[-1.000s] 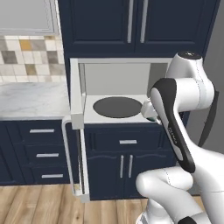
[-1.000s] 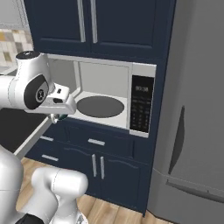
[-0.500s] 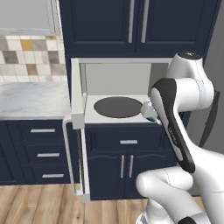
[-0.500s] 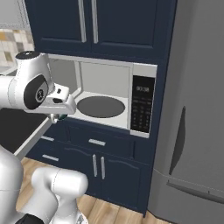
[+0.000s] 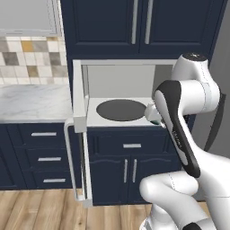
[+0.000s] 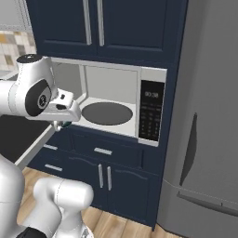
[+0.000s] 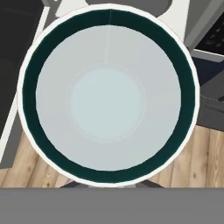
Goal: Pick the mug from the counter and place it inside the microwave. Then close the microwave.
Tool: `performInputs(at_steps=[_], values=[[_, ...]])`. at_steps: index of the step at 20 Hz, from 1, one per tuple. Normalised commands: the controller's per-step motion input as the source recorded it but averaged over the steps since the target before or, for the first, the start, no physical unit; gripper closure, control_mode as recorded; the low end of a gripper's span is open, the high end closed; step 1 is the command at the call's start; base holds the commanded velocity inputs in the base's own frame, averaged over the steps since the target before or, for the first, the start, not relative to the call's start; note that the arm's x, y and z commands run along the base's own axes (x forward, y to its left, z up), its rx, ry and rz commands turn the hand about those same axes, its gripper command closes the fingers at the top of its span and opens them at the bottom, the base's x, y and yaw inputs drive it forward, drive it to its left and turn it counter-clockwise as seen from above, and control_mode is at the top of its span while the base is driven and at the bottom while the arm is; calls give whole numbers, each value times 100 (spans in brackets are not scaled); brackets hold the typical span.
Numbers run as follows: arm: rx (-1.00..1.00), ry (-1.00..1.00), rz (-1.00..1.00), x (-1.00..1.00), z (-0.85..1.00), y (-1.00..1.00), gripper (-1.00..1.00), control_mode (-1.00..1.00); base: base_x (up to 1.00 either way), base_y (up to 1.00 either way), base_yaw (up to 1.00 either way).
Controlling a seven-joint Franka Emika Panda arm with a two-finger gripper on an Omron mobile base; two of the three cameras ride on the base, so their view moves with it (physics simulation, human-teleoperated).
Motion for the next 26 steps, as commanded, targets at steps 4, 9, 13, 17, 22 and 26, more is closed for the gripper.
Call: performInputs(at_steps=[4,9,13,17,22,26], values=[[0,0,0,0,0,0,100,100,0,0,0],[0,0,0,0,0,0,100,-100,0,0,0],[0,-2,0,0,0,0,100,-100,0,0,0],[1,-11,0,14,-3,0,100,-100,0,0,0],[1,-16,0,25,-1,0,100,-100,0,0,0],[0,-4,-6,59,0,0,100,-100,0,0,0]])
